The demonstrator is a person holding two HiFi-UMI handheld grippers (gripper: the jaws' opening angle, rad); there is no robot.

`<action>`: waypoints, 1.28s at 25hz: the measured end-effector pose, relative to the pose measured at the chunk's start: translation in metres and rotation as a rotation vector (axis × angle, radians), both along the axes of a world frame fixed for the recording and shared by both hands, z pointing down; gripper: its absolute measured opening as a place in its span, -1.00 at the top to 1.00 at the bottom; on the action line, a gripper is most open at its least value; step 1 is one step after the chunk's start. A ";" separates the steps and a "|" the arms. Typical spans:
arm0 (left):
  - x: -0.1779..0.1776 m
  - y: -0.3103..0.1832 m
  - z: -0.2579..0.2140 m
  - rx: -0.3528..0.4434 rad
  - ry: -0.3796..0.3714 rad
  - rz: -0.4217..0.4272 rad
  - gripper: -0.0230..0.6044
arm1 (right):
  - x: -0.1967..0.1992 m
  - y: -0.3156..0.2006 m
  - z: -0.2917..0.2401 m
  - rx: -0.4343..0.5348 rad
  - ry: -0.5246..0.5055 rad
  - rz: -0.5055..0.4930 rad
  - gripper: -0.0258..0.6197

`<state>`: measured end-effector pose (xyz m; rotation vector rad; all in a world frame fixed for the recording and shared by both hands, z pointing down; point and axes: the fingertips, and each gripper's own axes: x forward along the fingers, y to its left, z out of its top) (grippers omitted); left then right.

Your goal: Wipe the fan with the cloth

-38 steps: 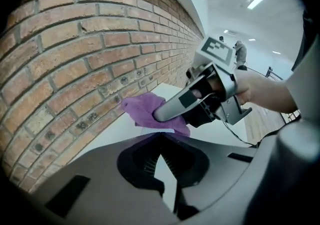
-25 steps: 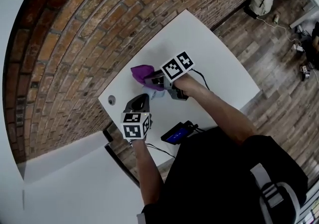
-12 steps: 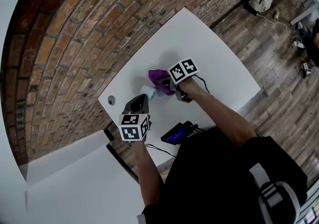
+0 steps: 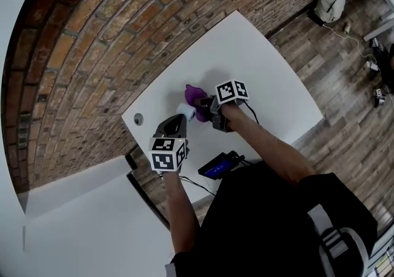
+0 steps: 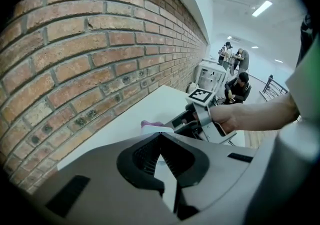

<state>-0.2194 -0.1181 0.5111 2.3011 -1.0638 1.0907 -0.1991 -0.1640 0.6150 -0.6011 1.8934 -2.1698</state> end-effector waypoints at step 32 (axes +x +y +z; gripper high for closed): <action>0.001 -0.021 0.134 0.136 0.219 0.088 -0.02 | 0.209 0.124 -0.021 0.223 0.656 0.124 0.73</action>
